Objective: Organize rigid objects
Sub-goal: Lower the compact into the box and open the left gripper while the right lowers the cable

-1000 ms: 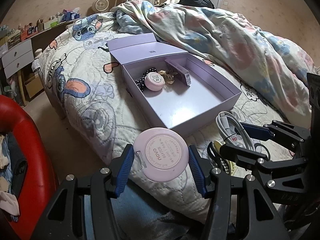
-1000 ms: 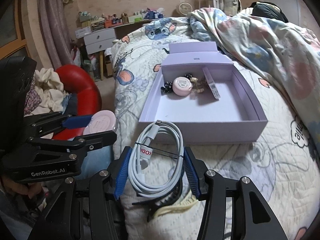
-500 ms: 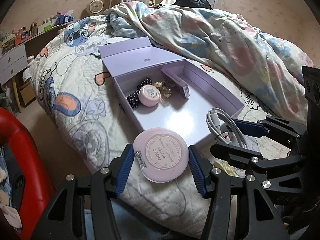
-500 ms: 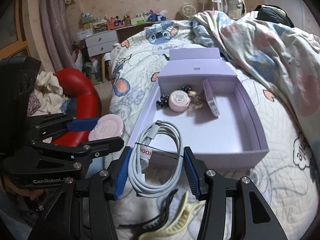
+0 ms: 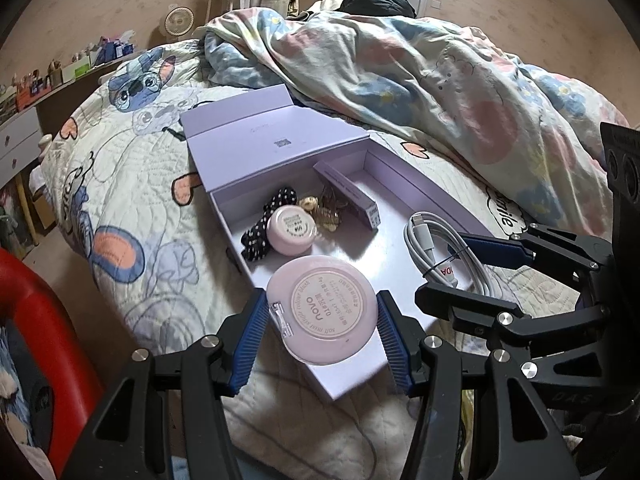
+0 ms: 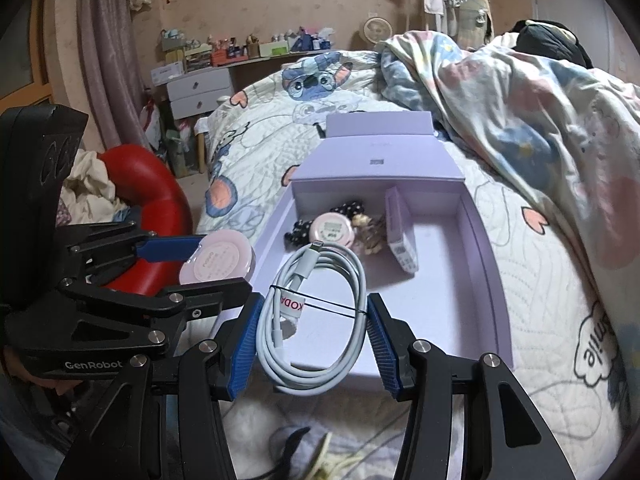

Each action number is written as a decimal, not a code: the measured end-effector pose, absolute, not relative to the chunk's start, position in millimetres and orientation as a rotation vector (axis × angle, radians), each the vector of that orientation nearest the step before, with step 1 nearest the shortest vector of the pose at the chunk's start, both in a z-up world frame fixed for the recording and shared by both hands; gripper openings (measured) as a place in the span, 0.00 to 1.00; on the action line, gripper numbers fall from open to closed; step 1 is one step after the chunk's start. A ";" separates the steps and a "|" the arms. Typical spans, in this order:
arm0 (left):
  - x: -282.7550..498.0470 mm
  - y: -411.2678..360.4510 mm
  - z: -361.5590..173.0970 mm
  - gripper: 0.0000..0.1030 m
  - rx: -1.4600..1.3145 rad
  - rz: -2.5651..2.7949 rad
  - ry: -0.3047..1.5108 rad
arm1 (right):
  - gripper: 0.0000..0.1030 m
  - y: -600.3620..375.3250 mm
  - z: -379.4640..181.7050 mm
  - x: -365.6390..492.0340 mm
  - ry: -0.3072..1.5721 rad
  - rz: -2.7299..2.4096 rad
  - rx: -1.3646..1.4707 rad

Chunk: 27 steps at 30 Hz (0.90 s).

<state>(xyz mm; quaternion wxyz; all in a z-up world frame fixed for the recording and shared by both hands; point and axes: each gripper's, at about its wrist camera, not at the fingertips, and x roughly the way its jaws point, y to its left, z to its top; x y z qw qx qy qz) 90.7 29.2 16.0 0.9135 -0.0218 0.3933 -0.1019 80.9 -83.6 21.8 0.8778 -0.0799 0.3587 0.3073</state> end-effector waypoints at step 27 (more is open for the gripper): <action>156.7 3.4 -12.5 0.53 0.010 -0.263 0.888 | 0.49 -103.3 -0.6 140.3 0.786 0.596 -0.174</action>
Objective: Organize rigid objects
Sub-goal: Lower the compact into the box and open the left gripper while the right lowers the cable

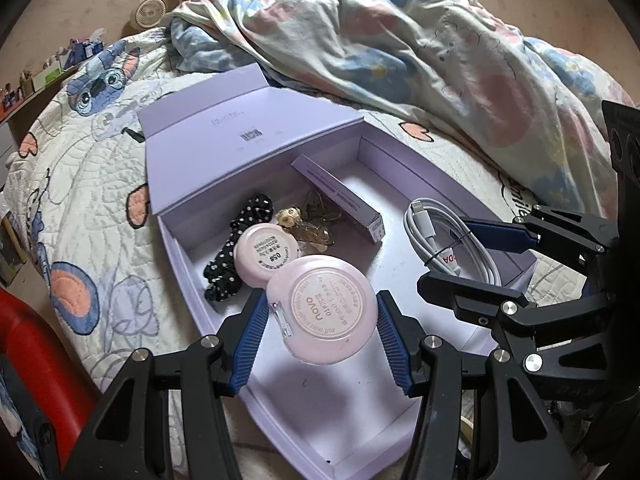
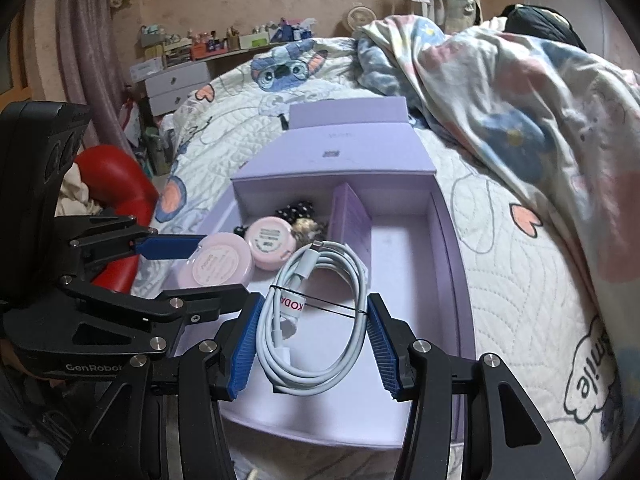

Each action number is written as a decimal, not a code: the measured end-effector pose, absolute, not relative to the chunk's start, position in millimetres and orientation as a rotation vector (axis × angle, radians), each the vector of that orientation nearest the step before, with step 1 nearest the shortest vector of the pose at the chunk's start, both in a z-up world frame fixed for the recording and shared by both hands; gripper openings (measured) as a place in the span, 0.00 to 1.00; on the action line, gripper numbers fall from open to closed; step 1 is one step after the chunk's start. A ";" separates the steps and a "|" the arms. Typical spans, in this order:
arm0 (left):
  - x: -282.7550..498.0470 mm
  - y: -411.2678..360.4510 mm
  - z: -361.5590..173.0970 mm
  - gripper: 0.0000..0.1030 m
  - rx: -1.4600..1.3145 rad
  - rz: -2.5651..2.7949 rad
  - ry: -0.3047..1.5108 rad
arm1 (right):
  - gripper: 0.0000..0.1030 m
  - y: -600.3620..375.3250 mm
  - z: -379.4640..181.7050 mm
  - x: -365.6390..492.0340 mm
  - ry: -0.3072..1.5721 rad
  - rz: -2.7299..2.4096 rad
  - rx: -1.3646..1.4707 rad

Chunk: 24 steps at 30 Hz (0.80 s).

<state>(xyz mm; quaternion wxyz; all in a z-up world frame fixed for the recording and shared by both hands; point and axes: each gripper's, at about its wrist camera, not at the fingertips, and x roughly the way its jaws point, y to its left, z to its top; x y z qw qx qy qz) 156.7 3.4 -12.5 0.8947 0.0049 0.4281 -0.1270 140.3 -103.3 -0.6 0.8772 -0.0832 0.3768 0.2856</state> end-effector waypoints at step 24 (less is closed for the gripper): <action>176.0 -6.7 -41.9 0.53 0.066 -0.241 0.973 | 0.49 -100.3 -28.8 156.9 0.886 0.579 -0.221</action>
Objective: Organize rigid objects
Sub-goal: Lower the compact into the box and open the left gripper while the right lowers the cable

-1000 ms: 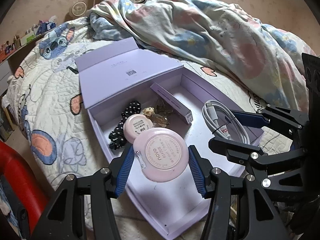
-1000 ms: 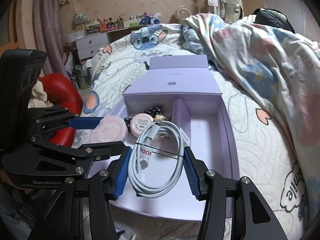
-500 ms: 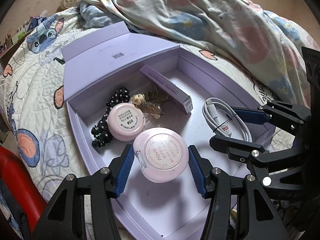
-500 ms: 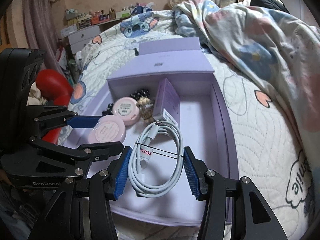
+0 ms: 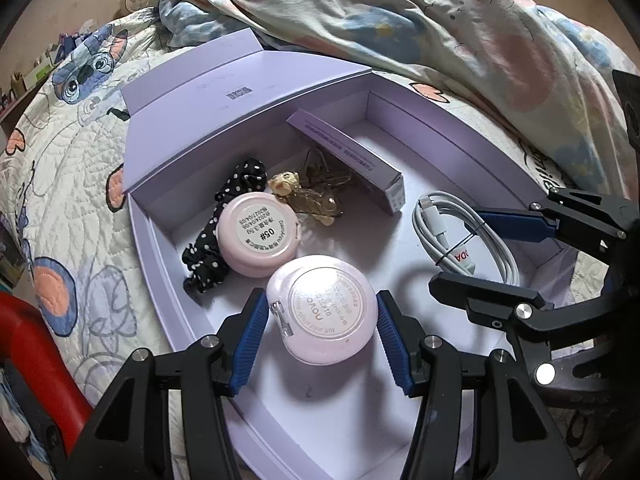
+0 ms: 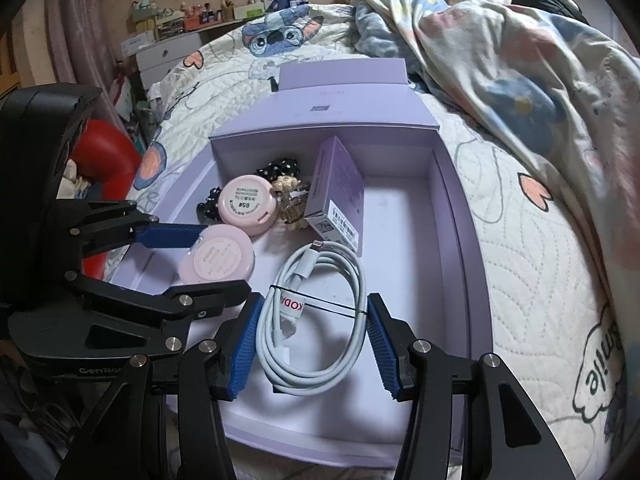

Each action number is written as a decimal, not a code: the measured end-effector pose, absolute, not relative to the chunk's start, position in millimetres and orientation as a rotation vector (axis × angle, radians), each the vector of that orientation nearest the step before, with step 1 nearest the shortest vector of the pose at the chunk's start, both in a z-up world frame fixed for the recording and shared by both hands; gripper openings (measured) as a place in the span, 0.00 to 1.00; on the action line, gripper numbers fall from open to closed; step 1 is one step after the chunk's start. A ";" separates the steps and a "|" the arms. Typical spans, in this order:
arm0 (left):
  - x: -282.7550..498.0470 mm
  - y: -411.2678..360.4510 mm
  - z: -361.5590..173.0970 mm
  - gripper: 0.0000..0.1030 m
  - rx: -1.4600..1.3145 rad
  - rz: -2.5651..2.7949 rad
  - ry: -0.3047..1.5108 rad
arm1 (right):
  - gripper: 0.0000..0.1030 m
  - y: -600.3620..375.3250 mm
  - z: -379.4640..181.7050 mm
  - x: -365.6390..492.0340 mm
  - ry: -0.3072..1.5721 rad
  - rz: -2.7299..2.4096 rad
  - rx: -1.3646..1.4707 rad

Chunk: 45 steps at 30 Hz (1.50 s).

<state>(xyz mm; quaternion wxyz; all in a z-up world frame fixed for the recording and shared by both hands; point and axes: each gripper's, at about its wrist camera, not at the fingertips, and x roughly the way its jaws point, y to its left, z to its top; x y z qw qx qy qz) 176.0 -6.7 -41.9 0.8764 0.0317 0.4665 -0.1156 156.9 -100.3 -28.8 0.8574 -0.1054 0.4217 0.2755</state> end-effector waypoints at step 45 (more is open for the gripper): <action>200.6 4.5 -40.6 0.53 0.160 -0.151 0.970 | 0.53 -83.3 -35.7 174.0 0.948 0.448 -0.299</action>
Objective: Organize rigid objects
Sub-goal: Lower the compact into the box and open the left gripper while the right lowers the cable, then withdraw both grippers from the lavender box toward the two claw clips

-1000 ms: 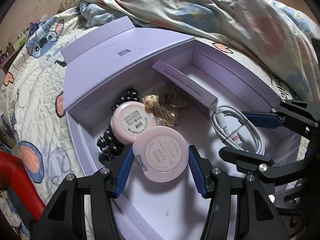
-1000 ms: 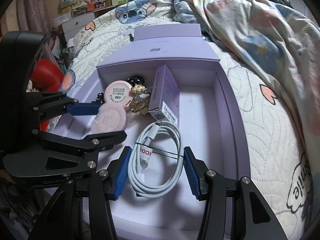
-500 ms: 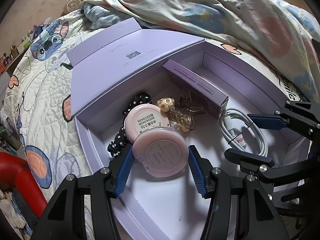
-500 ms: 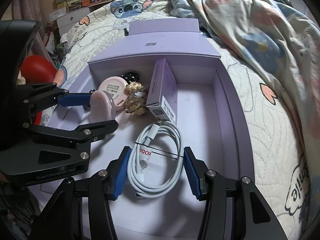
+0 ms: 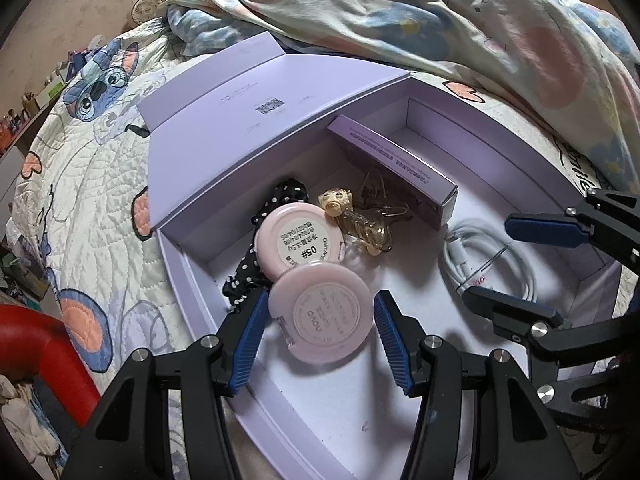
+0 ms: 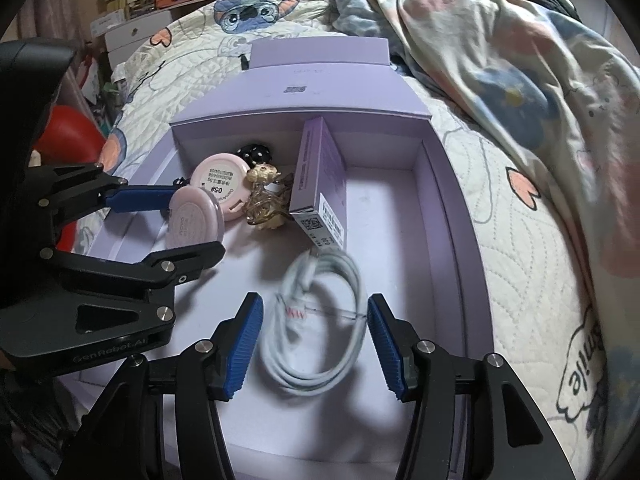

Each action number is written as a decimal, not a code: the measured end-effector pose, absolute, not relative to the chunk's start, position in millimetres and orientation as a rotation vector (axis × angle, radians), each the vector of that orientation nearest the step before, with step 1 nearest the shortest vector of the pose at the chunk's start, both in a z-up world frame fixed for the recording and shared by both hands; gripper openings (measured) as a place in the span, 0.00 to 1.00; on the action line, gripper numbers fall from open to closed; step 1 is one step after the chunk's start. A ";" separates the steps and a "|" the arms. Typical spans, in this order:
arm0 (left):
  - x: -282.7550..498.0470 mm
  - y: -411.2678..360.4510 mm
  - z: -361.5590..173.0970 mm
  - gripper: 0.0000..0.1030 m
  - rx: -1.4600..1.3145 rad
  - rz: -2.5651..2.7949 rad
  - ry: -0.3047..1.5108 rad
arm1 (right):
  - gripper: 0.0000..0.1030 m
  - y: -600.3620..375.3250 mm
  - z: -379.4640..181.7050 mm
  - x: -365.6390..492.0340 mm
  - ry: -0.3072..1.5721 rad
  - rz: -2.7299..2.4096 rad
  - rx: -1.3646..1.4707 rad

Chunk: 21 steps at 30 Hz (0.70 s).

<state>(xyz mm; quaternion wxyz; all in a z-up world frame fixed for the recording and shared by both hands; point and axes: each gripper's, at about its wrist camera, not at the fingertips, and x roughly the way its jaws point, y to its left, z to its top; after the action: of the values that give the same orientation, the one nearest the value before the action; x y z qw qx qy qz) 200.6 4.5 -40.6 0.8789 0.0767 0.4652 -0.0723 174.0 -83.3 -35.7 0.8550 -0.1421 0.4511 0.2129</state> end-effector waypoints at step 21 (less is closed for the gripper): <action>189.4 8.7 -15.4 0.69 0.138 -0.104 0.941 | 0.63 -99.8 -10.5 160.2 0.889 0.396 -0.291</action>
<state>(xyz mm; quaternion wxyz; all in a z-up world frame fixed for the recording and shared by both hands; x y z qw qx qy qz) 189.4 8.7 -15.4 0.8878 0.0664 0.4526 -0.0503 160.2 -99.8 -10.5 0.8737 -0.1391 0.4258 0.1896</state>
